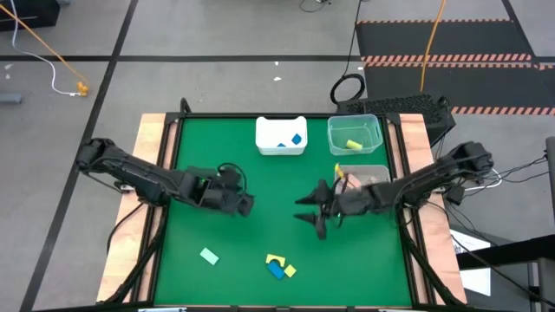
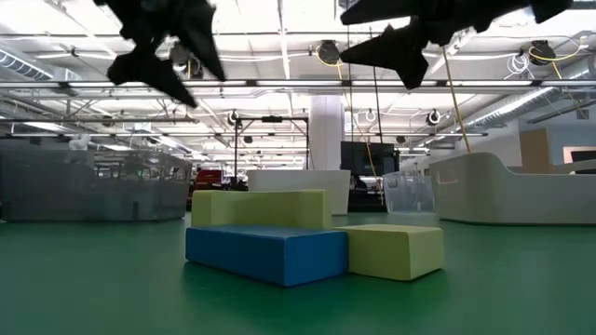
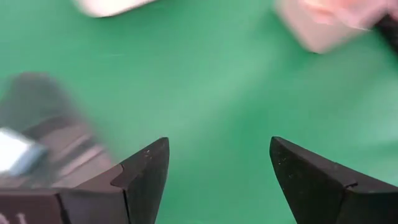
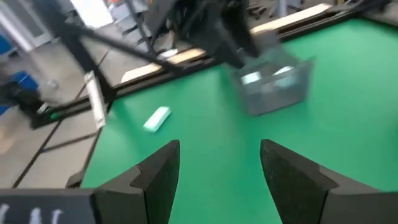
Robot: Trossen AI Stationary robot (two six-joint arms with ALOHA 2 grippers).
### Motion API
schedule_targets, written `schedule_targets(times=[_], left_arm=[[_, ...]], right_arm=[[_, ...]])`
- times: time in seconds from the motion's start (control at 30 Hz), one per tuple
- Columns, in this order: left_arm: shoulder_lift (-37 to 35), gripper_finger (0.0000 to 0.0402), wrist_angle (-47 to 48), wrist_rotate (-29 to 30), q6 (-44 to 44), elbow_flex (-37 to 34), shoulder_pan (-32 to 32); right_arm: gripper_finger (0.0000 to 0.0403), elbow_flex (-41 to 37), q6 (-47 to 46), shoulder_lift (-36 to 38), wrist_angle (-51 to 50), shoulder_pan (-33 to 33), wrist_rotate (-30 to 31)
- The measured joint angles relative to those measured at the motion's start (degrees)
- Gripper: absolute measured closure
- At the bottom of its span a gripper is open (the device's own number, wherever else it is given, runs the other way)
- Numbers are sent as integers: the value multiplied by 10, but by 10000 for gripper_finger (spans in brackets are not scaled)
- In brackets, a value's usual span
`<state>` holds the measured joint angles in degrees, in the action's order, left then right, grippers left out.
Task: Sort & place blocks by color
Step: Put the top green block into the transparent bin
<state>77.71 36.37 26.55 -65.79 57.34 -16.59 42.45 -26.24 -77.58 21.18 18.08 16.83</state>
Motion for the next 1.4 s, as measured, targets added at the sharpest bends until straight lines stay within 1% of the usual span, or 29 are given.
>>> schedule_targets(times=[0.1, 0.27, 0.3, 0.47, 0.6, 0.67, 0.9, 1.0, 1.13, 1.2, 1.4], left_arm=[[0, 126, -66, -8, 47, 0, -28], [0, 126, -136, -8, 99, 0, -75], [0, 126, -143, -8, 102, 0, -83], [0, 126, -157, -8, 100, 0, -120], [0, 126, -165, -8, 84, 0, -143], [0, 126, -166, -7, 82, 0, -154], [0, 126, -167, -6, 82, 0, -181], [0, 126, -168, -6, 81, 0, -189], [0, 126, -166, -6, 81, 0, -196], [0, 126, -166, -6, 81, 0, -199], [0, 126, -165, -6, 81, 0, -201]], right_arm=[[190, 25, 8, -43, -1, 34, 10], [190, 61, 47, -108, 0, 77, 74], [190, 65, 47, -120, 0, 83, 74], [190, 89, 29, -177, 22, 107, 74], [190, 110, -18, -222, 30, 116, 72], [190, 122, -27, -240, 30, 120, 71], [190, 152, 6, -284, 32, 129, 69], [190, 152, 5, -300, 31, 132, 45], [190, 152, -41, -329, 50, 132, 13], [190, 152, -48, -343, 63, 132, 11], [190, 152, -1, -364, 80, 132, 12]])
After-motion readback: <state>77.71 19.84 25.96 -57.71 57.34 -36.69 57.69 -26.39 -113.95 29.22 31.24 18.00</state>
